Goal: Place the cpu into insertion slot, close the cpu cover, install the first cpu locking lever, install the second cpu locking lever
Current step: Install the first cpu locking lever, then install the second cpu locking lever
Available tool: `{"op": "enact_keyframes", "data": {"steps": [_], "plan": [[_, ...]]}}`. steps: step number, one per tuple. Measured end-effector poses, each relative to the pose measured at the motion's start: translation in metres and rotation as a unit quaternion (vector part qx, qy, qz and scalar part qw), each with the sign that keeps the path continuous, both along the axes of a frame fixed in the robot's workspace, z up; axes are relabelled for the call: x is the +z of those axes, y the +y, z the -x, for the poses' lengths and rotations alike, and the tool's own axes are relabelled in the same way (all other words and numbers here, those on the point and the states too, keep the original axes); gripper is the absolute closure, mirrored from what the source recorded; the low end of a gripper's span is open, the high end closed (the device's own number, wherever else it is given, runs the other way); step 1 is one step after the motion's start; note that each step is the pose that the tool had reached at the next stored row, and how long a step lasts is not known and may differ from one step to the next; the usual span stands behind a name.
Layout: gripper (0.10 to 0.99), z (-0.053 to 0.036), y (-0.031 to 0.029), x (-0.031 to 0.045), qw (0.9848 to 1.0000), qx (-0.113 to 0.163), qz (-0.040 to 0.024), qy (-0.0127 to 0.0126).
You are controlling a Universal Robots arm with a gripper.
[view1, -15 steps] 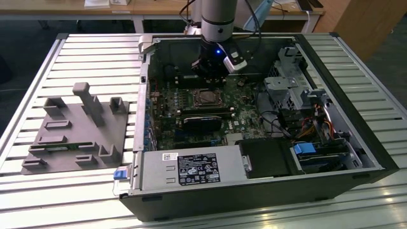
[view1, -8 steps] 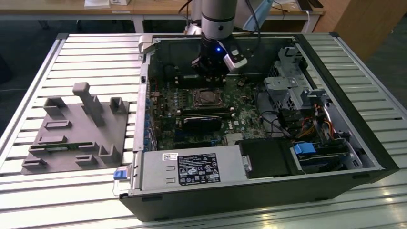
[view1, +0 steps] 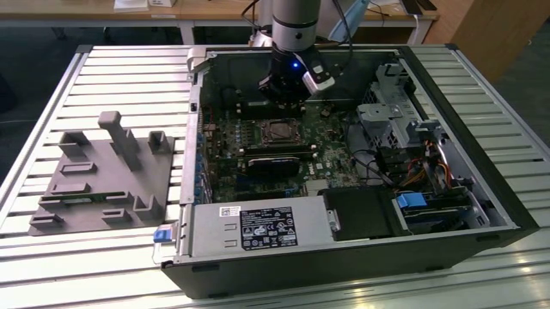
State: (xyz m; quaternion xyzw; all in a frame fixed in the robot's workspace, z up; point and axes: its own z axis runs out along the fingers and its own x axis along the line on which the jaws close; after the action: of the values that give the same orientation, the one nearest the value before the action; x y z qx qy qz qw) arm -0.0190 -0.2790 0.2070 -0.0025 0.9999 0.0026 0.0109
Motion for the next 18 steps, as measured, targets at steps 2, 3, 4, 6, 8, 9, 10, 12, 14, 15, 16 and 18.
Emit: {"op": "enact_keyframes", "data": {"steps": [2,3,4,6,8,9,10,12,14,15,16,18], "plan": [[0.980,0.0000,-0.0006,0.0000,1.0000,0.000,0.0000,0.0000],[0.980,-0.0001,-0.0010,0.0000,1.0000,0.000,0.0000,0.0000],[0.980,-0.0001,-0.0013,0.0000,1.0000,0.000,0.0001,0.0000],[0.980,-0.0002,-0.0016,0.0000,1.0000,0.000,0.0000,0.0000],[0.980,-0.0003,-0.0020,0.0000,1.0000,0.000,0.0000,0.0000],[0.980,-0.0004,-0.0024,0.0000,1.0000,0.000,0.0000,0.0000],[0.980,-0.0004,-0.0028,0.0000,1.0000,0.000,0.0000,0.0000],[0.980,-0.0004,-0.0032,0.0000,1.0000,0.000,0.0000,0.0000],[0.980,-0.0005,-0.0037,0.0001,1.0000,0.000,0.0001,0.0000],[0.980,-0.0005,-0.0040,0.0000,1.0000,0.000,0.0000,0.0000],[0.980,-0.0005,-0.0044,0.0000,1.0000,0.000,0.0000,0.0000],[0.980,-0.0005,-0.0051,0.0000,1.0000,0.000,0.0000,0.0000]]}}
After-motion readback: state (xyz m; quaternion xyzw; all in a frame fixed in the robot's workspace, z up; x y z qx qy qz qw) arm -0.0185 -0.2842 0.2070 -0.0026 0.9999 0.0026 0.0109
